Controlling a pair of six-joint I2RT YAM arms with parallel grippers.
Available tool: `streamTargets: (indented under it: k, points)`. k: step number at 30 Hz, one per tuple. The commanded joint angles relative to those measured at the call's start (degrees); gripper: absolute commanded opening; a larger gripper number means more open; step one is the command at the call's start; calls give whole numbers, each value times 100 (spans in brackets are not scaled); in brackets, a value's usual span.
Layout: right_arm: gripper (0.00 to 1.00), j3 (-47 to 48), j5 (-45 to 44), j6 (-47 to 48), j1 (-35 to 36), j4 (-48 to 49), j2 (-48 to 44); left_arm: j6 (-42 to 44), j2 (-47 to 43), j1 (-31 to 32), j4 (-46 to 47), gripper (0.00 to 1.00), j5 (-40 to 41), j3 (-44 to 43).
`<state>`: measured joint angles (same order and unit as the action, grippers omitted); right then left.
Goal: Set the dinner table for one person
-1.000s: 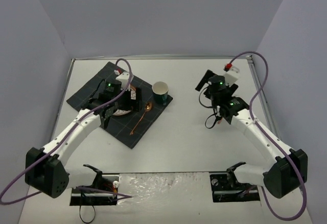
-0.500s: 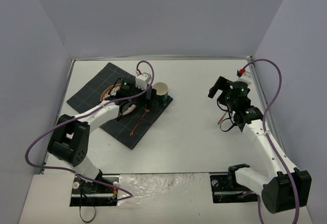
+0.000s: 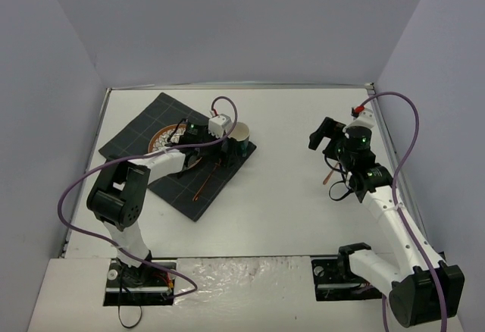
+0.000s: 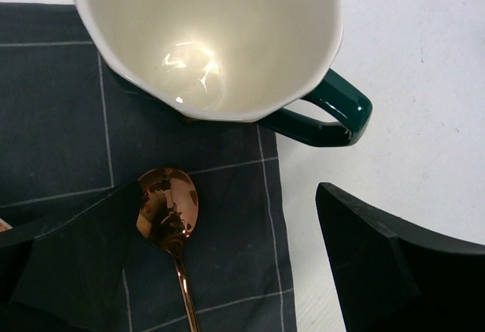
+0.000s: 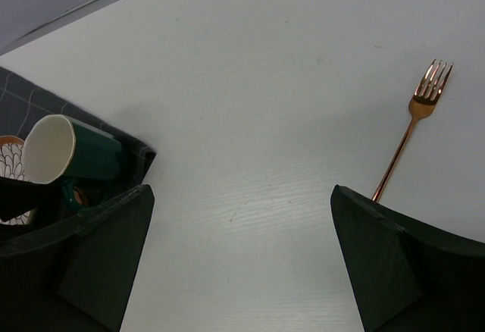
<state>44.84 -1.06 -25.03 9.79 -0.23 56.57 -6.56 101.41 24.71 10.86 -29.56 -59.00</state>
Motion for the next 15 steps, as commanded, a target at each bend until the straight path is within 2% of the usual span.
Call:
streamTargets:
  k: [1,15]
  points:
    - [100,-12,44,140,-56,385,-157,265,-140,-72,497,97,67,-179]
    - [100,-144,44,130,-82,445,-299,305,186,-63,201,97,433,-371]
